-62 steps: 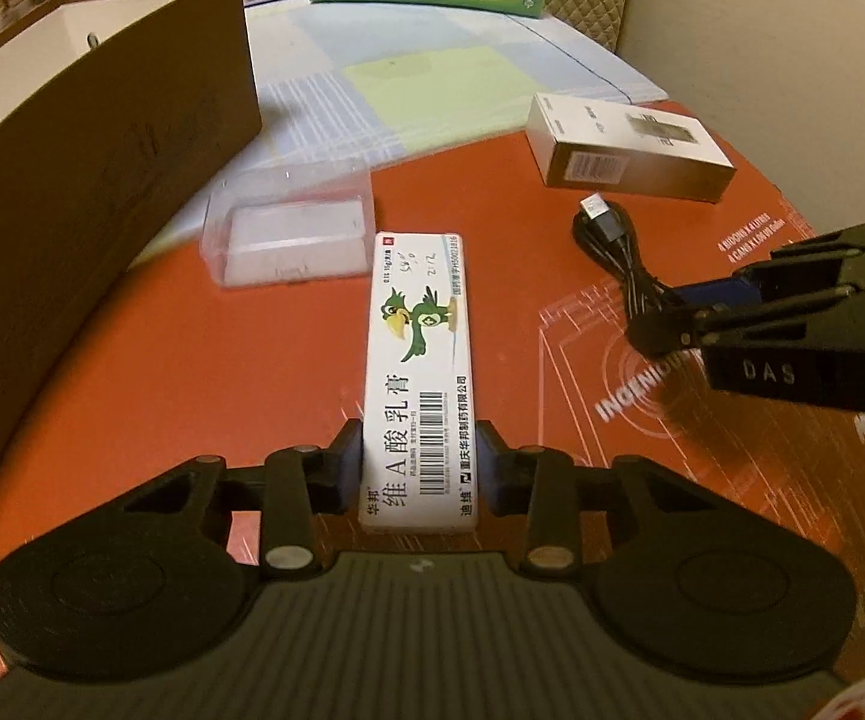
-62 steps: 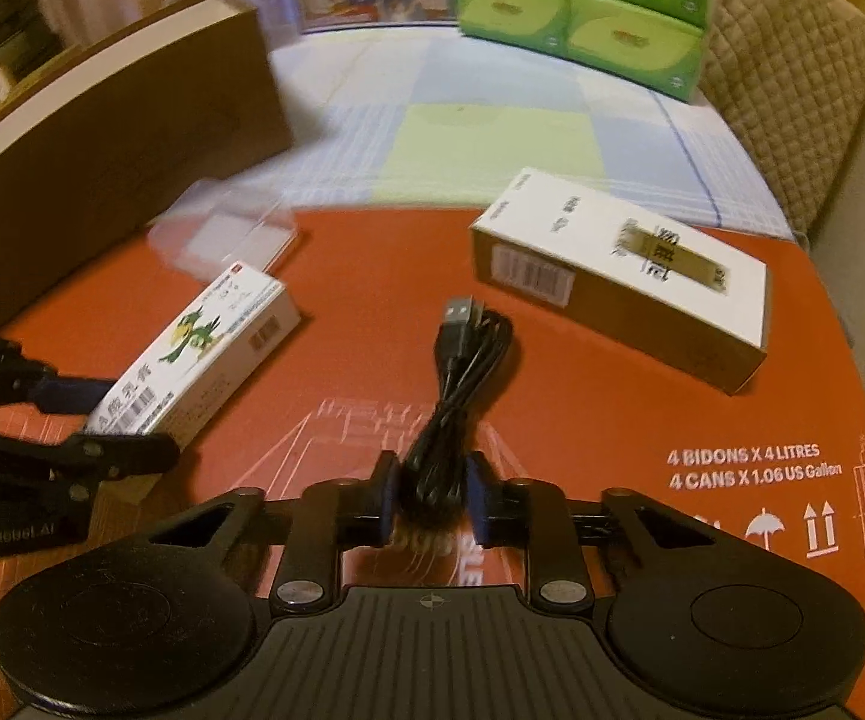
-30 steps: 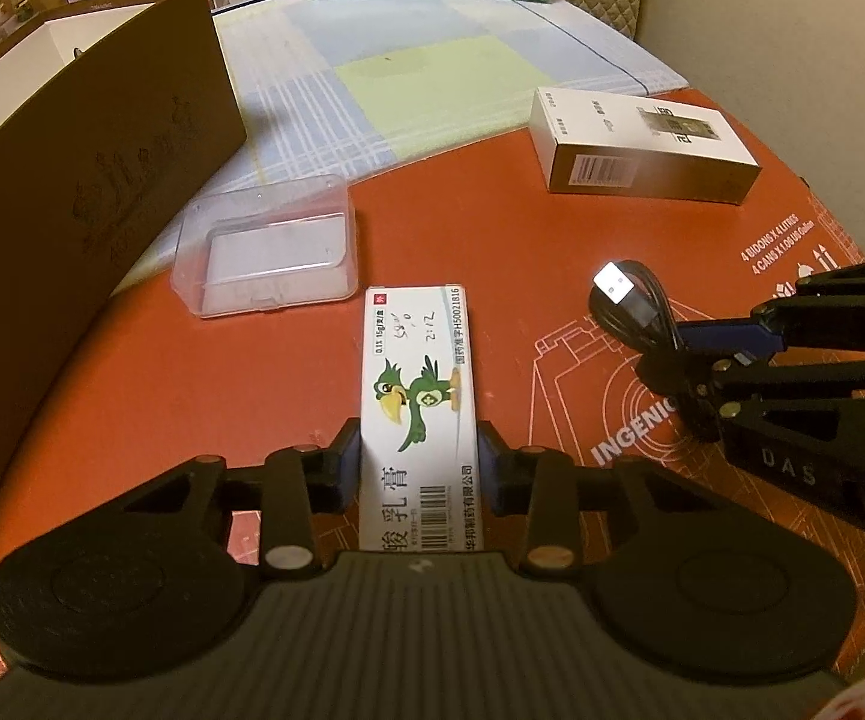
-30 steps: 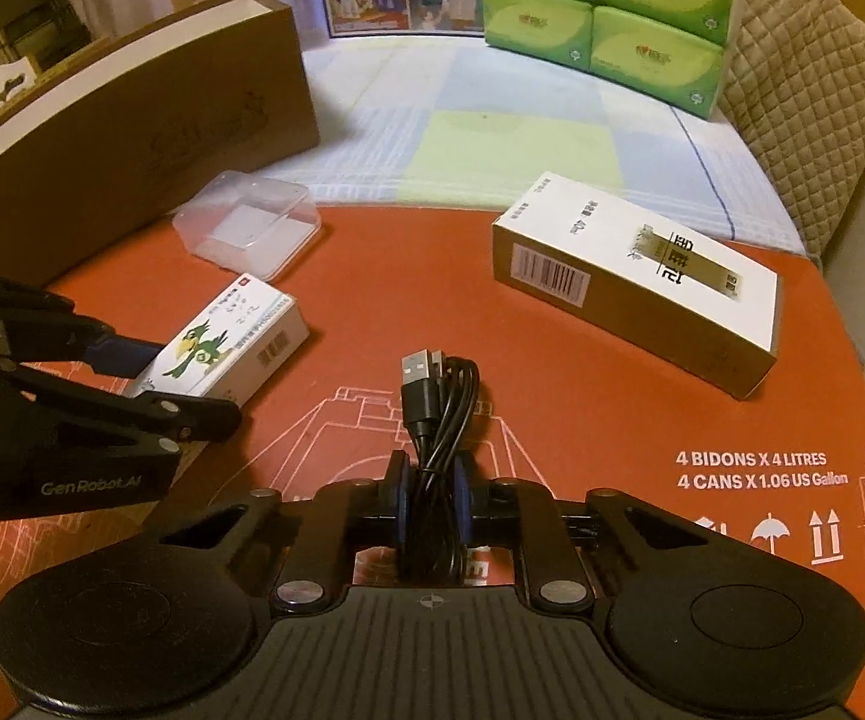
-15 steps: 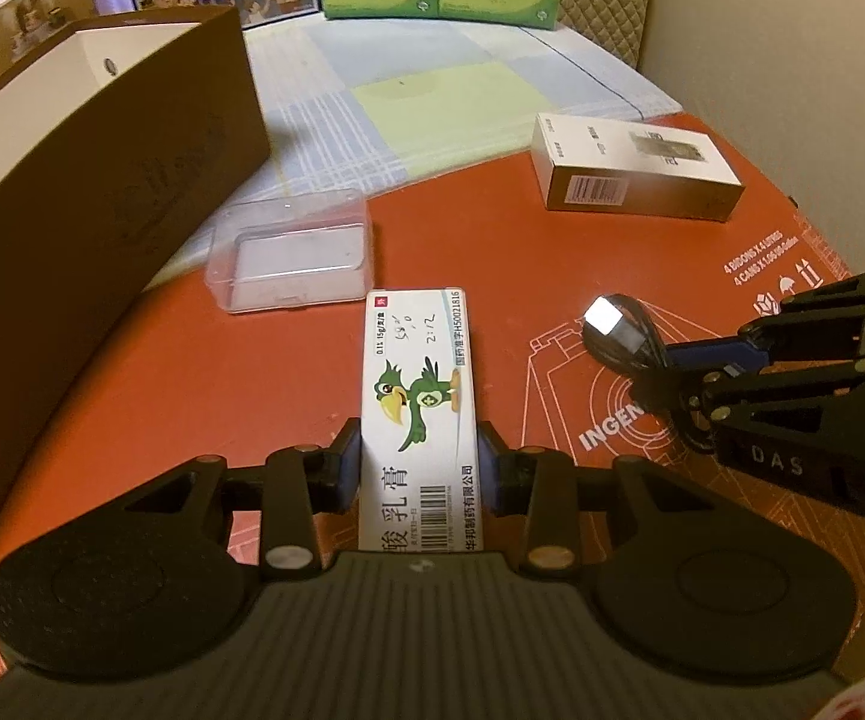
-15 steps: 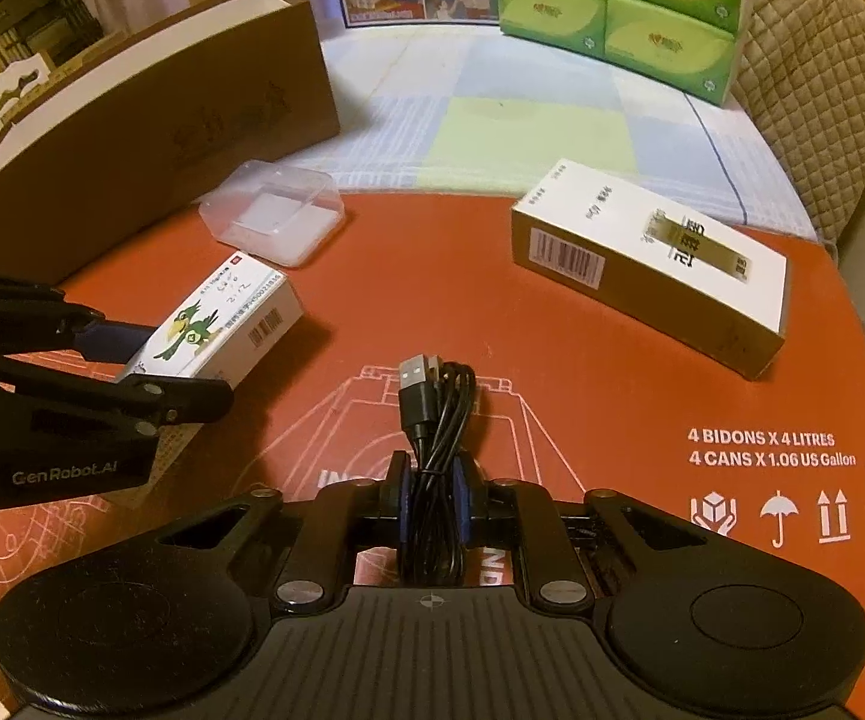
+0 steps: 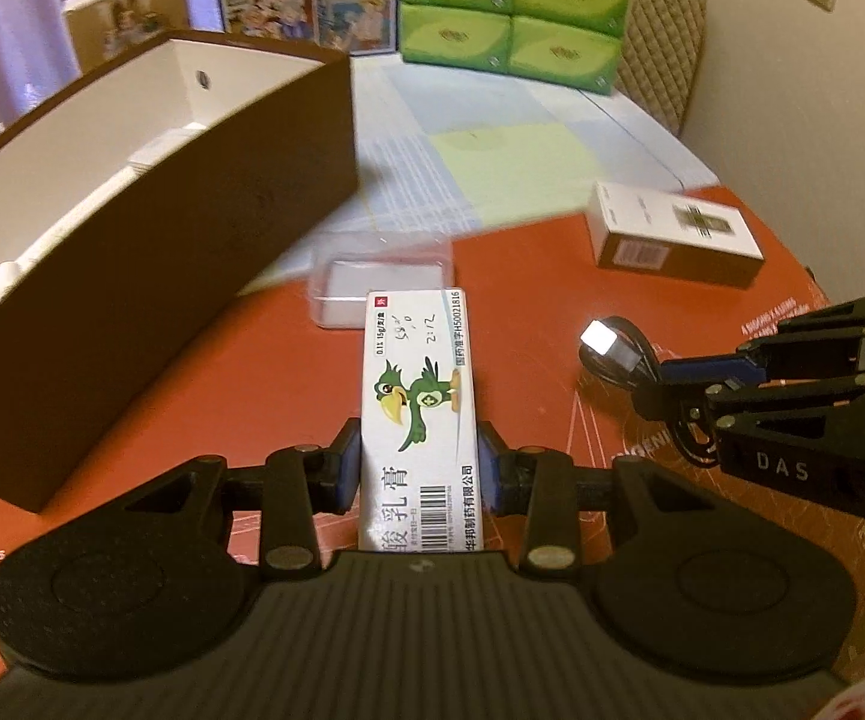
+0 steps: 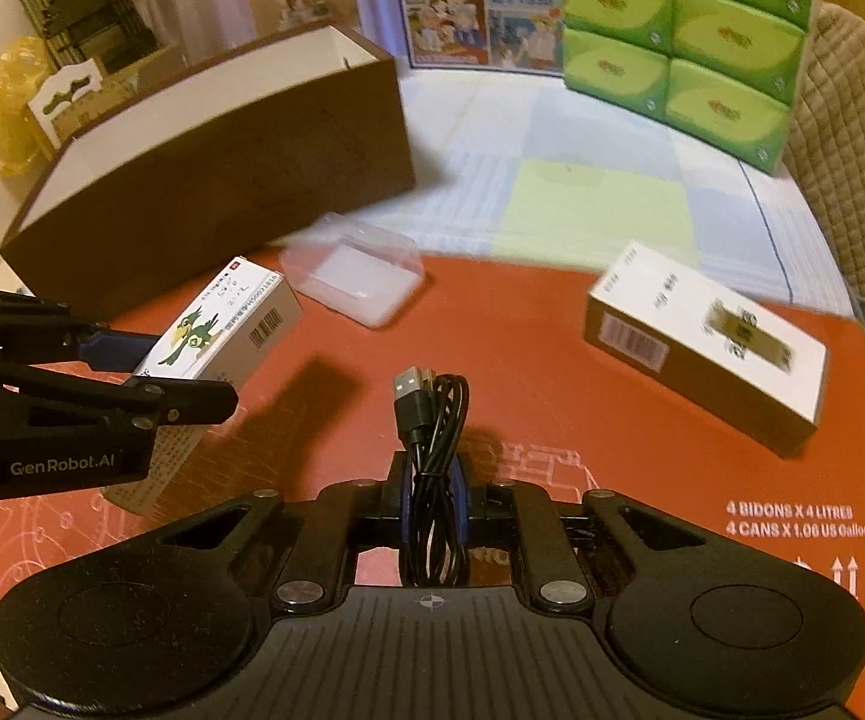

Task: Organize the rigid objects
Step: 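Lift and carry the cable and cream box over the brown box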

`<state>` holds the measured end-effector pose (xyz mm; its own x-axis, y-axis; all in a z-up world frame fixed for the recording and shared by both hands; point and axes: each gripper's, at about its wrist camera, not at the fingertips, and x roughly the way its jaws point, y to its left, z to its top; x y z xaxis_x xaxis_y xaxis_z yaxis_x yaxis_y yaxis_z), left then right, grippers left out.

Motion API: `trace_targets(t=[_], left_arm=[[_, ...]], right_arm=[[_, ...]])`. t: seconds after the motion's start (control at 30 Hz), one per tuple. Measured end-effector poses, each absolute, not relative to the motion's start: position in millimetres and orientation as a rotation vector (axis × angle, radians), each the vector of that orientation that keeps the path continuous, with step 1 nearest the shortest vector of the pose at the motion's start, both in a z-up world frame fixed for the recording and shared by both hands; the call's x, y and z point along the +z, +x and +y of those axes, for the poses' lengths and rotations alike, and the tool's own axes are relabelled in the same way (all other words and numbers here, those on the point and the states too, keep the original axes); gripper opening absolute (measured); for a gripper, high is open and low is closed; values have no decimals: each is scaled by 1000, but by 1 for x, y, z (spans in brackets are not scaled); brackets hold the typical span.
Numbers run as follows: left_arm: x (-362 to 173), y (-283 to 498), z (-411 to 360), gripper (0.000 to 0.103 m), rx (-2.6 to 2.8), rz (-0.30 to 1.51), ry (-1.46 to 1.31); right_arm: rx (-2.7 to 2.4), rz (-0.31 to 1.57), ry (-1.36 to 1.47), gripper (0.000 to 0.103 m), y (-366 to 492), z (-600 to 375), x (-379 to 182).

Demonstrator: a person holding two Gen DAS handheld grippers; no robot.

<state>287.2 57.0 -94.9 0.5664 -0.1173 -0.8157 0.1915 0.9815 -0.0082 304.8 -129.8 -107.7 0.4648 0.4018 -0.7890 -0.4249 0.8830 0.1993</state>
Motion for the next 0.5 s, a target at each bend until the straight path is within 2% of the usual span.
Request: trace_targets(t=[0.5], left_arm=[[-46, 279, 99, 34, -85, 888, 13]], right_arm=[[640, 864, -8, 10, 310, -92, -62]])
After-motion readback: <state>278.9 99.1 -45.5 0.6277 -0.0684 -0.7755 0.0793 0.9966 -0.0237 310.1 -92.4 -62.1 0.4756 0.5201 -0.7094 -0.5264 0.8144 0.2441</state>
